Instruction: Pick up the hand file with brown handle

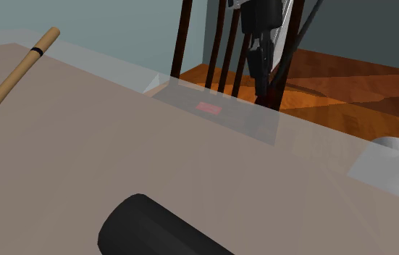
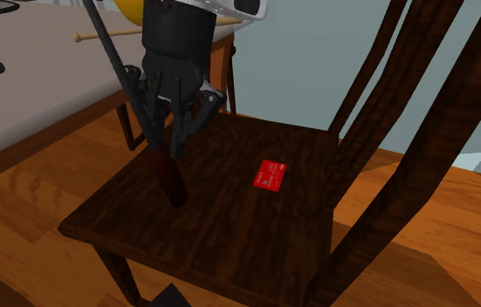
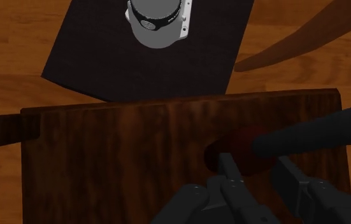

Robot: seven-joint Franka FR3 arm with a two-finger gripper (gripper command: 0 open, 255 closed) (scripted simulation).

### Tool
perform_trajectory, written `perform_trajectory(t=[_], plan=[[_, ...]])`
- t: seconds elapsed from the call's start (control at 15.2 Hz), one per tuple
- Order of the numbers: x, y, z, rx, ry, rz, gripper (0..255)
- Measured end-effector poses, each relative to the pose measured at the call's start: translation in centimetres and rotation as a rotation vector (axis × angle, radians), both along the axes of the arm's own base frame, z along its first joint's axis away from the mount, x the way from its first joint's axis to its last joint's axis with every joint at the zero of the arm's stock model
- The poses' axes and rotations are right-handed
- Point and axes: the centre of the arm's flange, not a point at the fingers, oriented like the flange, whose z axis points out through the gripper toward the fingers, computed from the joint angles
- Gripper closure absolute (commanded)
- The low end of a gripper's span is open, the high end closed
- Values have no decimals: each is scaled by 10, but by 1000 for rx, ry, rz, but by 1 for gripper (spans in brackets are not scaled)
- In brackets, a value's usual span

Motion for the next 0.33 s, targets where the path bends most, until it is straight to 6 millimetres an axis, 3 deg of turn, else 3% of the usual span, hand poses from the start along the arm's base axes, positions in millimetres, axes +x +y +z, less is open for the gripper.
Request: perform_trajectory(t=[0.33], plan=[[0, 2, 25, 0, 0, 0, 255]])
